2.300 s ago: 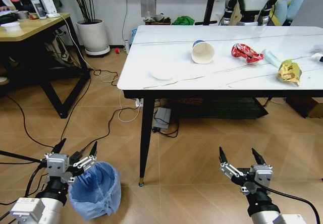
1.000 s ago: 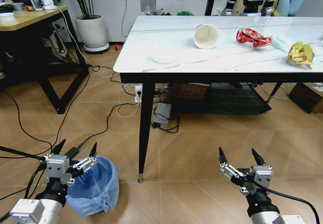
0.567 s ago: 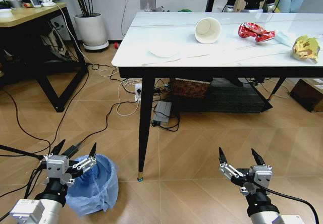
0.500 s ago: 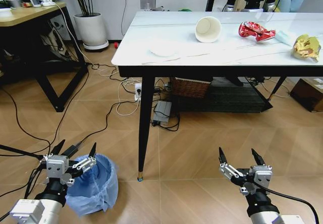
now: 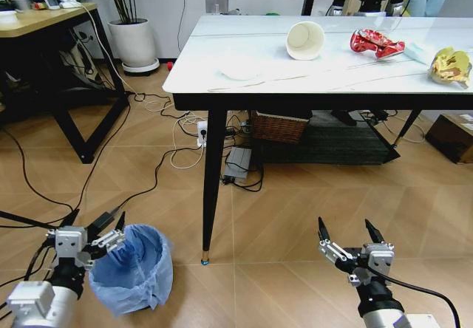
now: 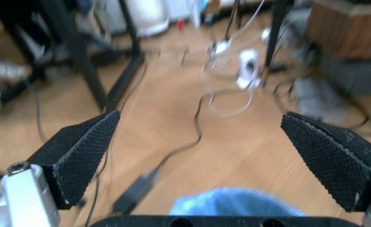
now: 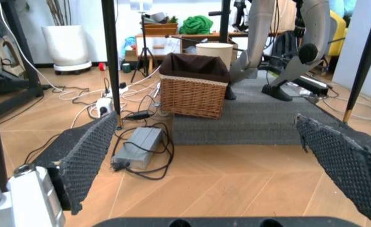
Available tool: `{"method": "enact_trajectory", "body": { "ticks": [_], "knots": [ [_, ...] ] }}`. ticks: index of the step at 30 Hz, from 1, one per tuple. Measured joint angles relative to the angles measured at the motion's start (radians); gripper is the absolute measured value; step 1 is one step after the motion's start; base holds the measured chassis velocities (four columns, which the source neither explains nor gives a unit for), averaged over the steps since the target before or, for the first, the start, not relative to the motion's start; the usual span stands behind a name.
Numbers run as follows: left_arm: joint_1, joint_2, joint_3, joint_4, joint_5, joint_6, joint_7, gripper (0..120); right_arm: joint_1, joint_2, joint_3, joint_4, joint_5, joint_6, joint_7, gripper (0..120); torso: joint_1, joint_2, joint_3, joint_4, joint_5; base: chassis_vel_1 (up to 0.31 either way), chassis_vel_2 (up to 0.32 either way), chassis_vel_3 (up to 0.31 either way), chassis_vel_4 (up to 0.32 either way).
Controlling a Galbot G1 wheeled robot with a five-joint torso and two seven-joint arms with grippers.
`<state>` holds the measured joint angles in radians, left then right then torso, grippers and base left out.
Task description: Pick up the trash bin and place the trash from the table into it.
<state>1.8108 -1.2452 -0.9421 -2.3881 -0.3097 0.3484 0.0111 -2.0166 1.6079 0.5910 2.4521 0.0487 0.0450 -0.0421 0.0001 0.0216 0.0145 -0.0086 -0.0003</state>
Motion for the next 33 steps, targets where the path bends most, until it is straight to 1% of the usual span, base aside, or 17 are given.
{"method": "enact_trajectory", "body": {
  "ticks": [1,2,4,5,6,8,9,10,11,14,16,23,28,31,33],
  "knots": [
    [-0.027,0.040,-0.020,0.010,-0.043,0.116,-0.035,100,0.003,0.000,0.002,-0.007,0.008,-0.001,0.000,100,0.000,0.001,0.001,-0.0001,0.0001,0.000,0.000,0.000,0.000],
    [-0.027,0.040,-0.020,0.010,-0.043,0.116,-0.035,100,0.003,0.000,0.002,-0.007,0.008,-0.001,0.000,100,0.000,0.001,0.001,-0.0001,0.0001,0.000,0.000,0.000,0.000],
    [-0.060,0.090,-0.037,0.022,-0.101,0.238,-0.078,100,0.009,0.000,0.007,-0.017,0.019,-0.004,0.000,100,0.000,0.002,0.001,-0.0001,-0.0001,0.000,0.000,0.000,0.000],
    [-0.071,0.110,-0.043,0.026,-0.134,0.283,-0.093,100,0.013,0.000,0.009,-0.021,0.023,-0.006,0.000,100,0.000,0.002,0.002,-0.0003,0.0002,0.000,0.000,0.000,0.000],
    [-0.071,0.110,-0.043,0.026,-0.134,0.283,-0.093,100,0.013,0.000,0.009,-0.021,0.023,-0.006,0.000,100,0.000,0.002,0.002,-0.0003,0.0002,0.000,0.000,0.000,0.000],
    [-0.087,0.151,-0.049,0.044,-0.197,0.364,-0.113,100,0.022,0.000,0.012,-0.032,0.035,-0.012,0.000,100,0.000,0.003,0.002,-0.0001,0.0001,0.000,0.000,0.000,0.000],
    [-0.089,0.166,-0.049,0.060,-0.207,0.383,-0.114,100,0.024,0.000,0.012,-0.035,0.038,-0.013,0.000,100,0.000,0.003,0.003,-0.0002,0.0003,0.000,0.000,0.000,0.000],
    [-0.089,0.166,-0.049,0.060,-0.207,0.383,-0.114,100,0.024,0.000,0.012,-0.035,0.038,-0.013,0.000,100,0.000,0.003,0.003,-0.0002,0.0003,0.000,0.000,0.000,0.000],
    [-0.092,0.177,-0.043,0.076,-0.210,0.391,-0.114,100,0.025,0.000,0.012,-0.038,0.041,-0.014,0.000,100,0.000,0.003,0.003,0.0002,0.0002,0.000,0.000,0.000,0.000],
    [-0.104,0.205,-0.024,0.125,-0.211,0.400,-0.114,100,0.026,0.000,0.015,-0.047,0.053,-0.016,-0.001,100,0.000,0.004,0.004,0.0000,0.0000,0.000,0.000,0.000,0.000],
    [-0.107,0.213,-0.020,0.141,-0.208,0.400,-0.114,100,0.027,0.000,0.018,-0.050,0.057,-0.017,-0.001,100,0.000,0.004,0.004,-0.0001,0.0002,0.000,0.000,0.000,0.000],
    [-0.132,0.256,-0.005,0.248,-0.204,0.396,-0.075,100,0.036,0.000,0.025,-0.069,0.071,-0.021,-0.002,100,0.000,0.006,0.005,-0.0001,0.0001,0.000,0.000,0.000,0.000],
    [-0.139,0.269,0.010,0.278,-0.190,0.393,-0.054,100,0.040,0.000,0.024,-0.076,0.070,-0.021,-0.002,100,0.000,0.006,0.005,-0.0001,0.0003,0.000,0.000,0.000,0.000],
    [-0.147,0.284,0.025,0.319,-0.169,0.391,-0.021,100,0.045,0.000,0.025,-0.085,0.066,-0.021,-0.002,100,0.000,0.006,0.005,0.0000,0.0002,0.000,0.000,0.000,0.000],
    [-0.150,0.287,0.030,0.330,-0.165,0.391,-0.017,100,0.047,0.000,0.025,-0.087,0.065,-0.021,-0.002,100,0.000,0.007,0.005,0.0000,0.0002,0.000,0.000,0.000,0.000]
  ]
}}
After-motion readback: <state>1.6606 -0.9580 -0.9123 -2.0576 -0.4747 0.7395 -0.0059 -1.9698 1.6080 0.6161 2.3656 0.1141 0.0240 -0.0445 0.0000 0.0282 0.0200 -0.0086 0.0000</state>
